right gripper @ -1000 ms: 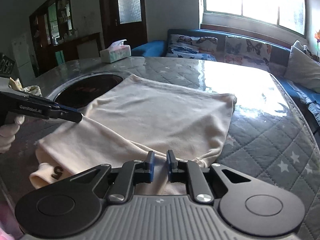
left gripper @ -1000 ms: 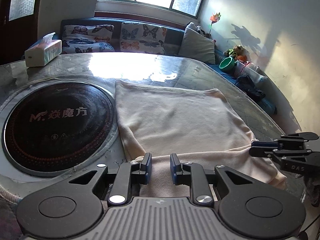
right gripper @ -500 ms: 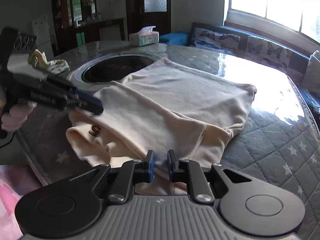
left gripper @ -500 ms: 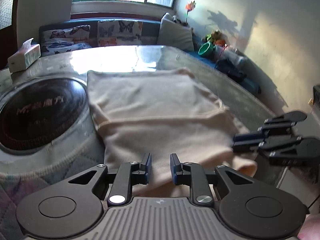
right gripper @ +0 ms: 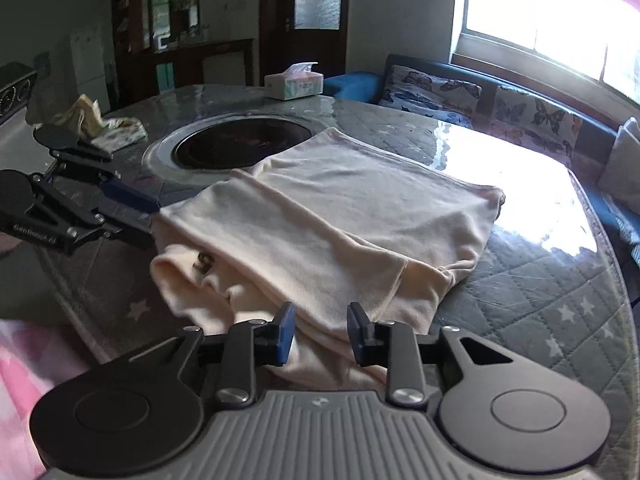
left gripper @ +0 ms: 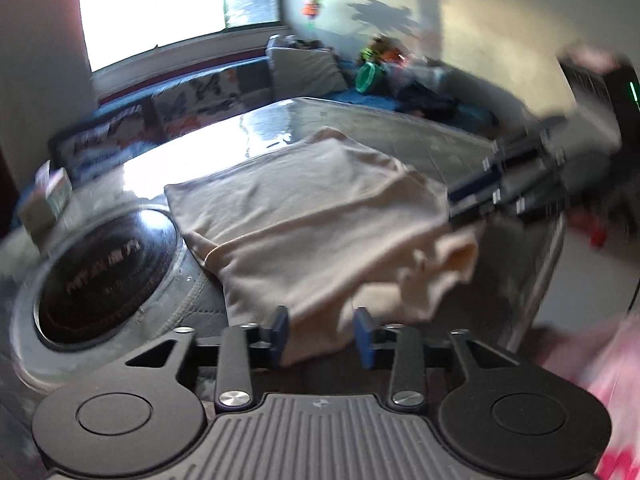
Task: Fold clothes
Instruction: 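Release the sweatshirt and lift both grippers away from the folded stack, then grasp the end of the folded cream sweatshirt with the right gripper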
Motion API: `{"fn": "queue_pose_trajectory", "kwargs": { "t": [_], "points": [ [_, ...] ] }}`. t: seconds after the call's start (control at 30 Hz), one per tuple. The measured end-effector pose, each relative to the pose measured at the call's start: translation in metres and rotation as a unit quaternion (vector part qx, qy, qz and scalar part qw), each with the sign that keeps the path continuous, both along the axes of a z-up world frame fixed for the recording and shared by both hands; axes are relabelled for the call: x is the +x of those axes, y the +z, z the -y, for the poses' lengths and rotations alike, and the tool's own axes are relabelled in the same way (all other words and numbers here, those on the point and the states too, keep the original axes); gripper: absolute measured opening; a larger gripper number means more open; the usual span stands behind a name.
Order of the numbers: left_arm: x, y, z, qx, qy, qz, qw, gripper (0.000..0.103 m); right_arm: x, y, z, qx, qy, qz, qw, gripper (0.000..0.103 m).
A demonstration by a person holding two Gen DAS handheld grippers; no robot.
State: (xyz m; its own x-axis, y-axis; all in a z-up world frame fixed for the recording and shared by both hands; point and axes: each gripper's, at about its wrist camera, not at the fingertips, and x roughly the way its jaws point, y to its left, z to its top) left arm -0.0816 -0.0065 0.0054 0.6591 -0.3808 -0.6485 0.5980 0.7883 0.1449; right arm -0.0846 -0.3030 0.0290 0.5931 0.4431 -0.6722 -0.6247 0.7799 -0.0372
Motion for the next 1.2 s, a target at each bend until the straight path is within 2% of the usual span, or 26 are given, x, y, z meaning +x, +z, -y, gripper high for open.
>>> {"fn": "queue_pose_trajectory", "kwargs": {
  "t": [0.1,0.17,0.33,0.4,0.43,0.47,0.67,0.77,0.87,1.07,1.13,1.2],
  "points": [
    [-0.012,-0.007,0.011,0.034,-0.03,0.027,0.9986,0.042,-0.01,0.002,0.001,-0.02,0.014,0.005,1.0,0.044],
    [-0.016,-0.011,0.018,0.046,-0.042,0.046,0.997,0.042,-0.017,0.002,0.001,-0.033,0.023,0.008,0.999,0.045],
    [-0.017,-0.02,0.032,0.059,-0.063,0.073,0.9936,0.039,-0.03,0.001,0.0,-0.062,0.042,0.021,0.997,0.055],
    [-0.019,-0.024,0.037,0.069,-0.075,0.087,0.991,0.021,-0.034,0.0,-0.001,-0.071,0.05,0.029,0.996,0.059],
    [-0.019,-0.025,0.039,0.073,-0.077,0.093,0.99,0.017,-0.035,-0.001,-0.002,-0.076,0.054,0.034,0.995,0.062],
    [-0.019,-0.025,0.039,0.072,-0.076,0.097,0.9897,0.01,-0.036,-0.002,-0.004,-0.082,0.061,0.039,0.994,0.063],
    [0.001,-0.006,0.031,0.023,-0.044,0.086,0.995,0.006,-0.042,-0.009,-0.014,-0.115,0.101,0.082,0.985,0.07],
    [0.016,0.004,0.028,-0.003,-0.035,0.078,0.9963,0.006,-0.038,-0.013,-0.019,-0.122,0.121,0.104,0.98,0.071],
    [0.03,0.012,0.025,-0.026,-0.031,0.066,0.997,0.003,-0.027,-0.017,-0.022,-0.112,0.13,0.105,0.98,0.068],
    [0.05,0.018,0.019,-0.049,-0.018,0.047,0.9975,0.003,-0.003,-0.023,-0.022,-0.079,0.126,0.084,0.985,0.047],
    [0.052,0.017,0.015,-0.05,-0.013,0.04,0.9979,0.003,0.001,-0.023,-0.019,-0.065,0.13,0.076,0.987,0.036],
    [0.05,0.016,0.009,-0.052,-0.011,0.032,0.998,0.004,0.002,-0.019,-0.017,-0.054,0.131,0.071,0.987,0.032]
  ]
}}
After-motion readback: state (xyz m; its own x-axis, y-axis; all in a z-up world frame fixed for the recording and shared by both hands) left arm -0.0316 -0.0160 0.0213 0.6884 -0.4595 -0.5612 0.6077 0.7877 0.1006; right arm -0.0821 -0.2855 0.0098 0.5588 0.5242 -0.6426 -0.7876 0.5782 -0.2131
